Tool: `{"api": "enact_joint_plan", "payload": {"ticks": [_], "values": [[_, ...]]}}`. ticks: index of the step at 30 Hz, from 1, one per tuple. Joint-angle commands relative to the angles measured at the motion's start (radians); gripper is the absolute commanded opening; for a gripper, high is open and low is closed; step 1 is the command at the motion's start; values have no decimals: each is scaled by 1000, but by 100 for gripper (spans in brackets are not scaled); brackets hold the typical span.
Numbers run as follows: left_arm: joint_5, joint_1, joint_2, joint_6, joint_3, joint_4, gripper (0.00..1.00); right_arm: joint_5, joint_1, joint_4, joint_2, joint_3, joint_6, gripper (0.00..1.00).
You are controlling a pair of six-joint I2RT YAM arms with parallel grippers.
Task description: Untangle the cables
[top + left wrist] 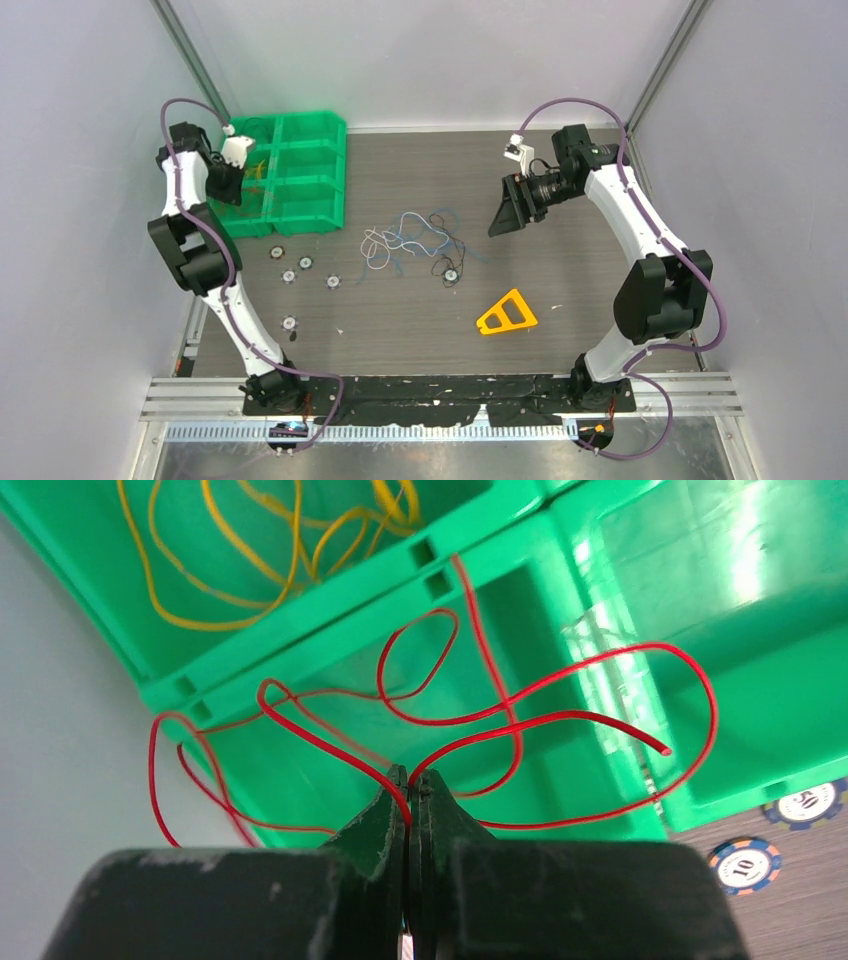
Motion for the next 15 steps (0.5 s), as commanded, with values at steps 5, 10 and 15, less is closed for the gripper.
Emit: {"api": "enact_joint_plan", "payload": {"ticks": [5, 10, 15], "values": [[-122, 29, 26, 62, 0, 10, 2, -20, -3, -21, 14, 16, -21, 76], [-63, 19, -2, 61, -22, 0, 26, -23, -4, -38, 41, 43, -27, 76], [5, 19, -129, 13, -11, -37, 59, -37, -4, -61, 54, 51, -47, 76]]}}
